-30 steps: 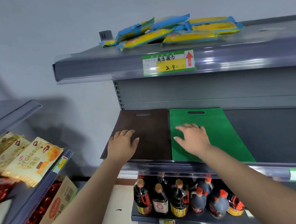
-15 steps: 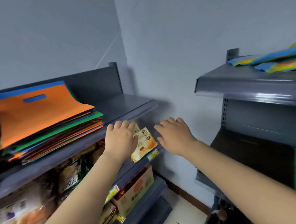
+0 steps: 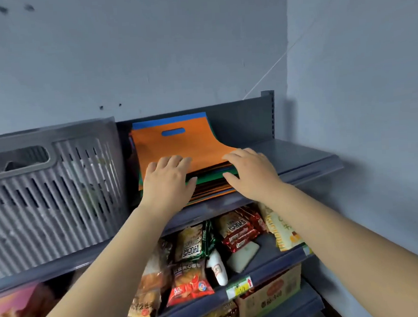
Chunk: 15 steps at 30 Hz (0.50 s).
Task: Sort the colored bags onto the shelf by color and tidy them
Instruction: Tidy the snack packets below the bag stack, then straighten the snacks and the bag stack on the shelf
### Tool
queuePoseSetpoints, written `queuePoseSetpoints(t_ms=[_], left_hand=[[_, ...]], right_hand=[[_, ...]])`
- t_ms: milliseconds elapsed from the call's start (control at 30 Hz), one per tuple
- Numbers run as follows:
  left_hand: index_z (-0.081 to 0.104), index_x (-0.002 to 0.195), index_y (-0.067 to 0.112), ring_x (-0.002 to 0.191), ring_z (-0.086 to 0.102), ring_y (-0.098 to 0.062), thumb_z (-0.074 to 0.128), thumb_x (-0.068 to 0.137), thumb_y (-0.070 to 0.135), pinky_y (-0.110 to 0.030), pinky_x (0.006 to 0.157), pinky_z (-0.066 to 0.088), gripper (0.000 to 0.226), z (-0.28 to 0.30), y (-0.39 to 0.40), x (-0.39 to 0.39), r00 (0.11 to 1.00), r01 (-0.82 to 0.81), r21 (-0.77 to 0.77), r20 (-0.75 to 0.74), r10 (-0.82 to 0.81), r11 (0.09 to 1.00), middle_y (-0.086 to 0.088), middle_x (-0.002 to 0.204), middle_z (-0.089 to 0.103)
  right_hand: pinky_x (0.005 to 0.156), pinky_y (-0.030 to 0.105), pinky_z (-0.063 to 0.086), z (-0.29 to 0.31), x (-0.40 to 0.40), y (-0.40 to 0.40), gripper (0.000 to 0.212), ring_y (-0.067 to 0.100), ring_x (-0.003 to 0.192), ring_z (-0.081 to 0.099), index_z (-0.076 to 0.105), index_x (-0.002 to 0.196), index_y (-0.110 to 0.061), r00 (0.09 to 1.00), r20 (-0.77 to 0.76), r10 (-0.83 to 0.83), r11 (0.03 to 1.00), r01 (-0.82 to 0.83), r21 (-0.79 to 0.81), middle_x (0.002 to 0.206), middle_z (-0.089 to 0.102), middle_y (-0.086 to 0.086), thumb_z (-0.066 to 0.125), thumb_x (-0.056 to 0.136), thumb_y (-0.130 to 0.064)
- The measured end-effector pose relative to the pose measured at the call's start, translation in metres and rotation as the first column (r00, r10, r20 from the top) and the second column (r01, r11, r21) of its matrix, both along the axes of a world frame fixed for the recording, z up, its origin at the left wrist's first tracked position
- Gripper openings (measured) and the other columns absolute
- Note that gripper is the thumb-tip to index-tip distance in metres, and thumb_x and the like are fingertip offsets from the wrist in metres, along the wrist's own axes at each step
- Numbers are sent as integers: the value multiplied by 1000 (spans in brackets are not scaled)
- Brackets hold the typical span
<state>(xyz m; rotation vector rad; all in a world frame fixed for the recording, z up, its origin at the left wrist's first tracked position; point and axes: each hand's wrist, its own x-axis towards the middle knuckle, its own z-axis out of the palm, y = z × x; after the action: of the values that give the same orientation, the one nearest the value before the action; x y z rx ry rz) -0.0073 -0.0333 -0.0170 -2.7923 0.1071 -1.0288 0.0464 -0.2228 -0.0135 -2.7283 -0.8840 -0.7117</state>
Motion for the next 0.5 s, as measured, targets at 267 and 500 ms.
queuePoseSetpoints(t_ms=[267, 500], left_hand=[[51, 131, 22, 121, 48, -26, 46, 94, 46, -38, 98, 35, 45, -4, 28, 10, 991, -104, -102, -97, 94, 989, 1, 129, 55], [61, 122, 26, 110, 57, -21, 33, 91, 52, -32, 85, 44, 49, 8, 29, 14, 991, -54, -198, -130, 29, 979, 7, 119, 64]], right_hand=[[110, 36, 27, 11, 48, 30, 53, 16, 139, 29, 34, 145, -25, 979, -119, 163, 977, -177, -115, 151, 33, -6, 39, 98, -47], [100, 34, 40, 24, 69, 15, 41, 12, 128, 44, 54, 131, -33, 942, -209, 264, 961, -275, -26, 138, 51, -13, 44, 95, -49]])
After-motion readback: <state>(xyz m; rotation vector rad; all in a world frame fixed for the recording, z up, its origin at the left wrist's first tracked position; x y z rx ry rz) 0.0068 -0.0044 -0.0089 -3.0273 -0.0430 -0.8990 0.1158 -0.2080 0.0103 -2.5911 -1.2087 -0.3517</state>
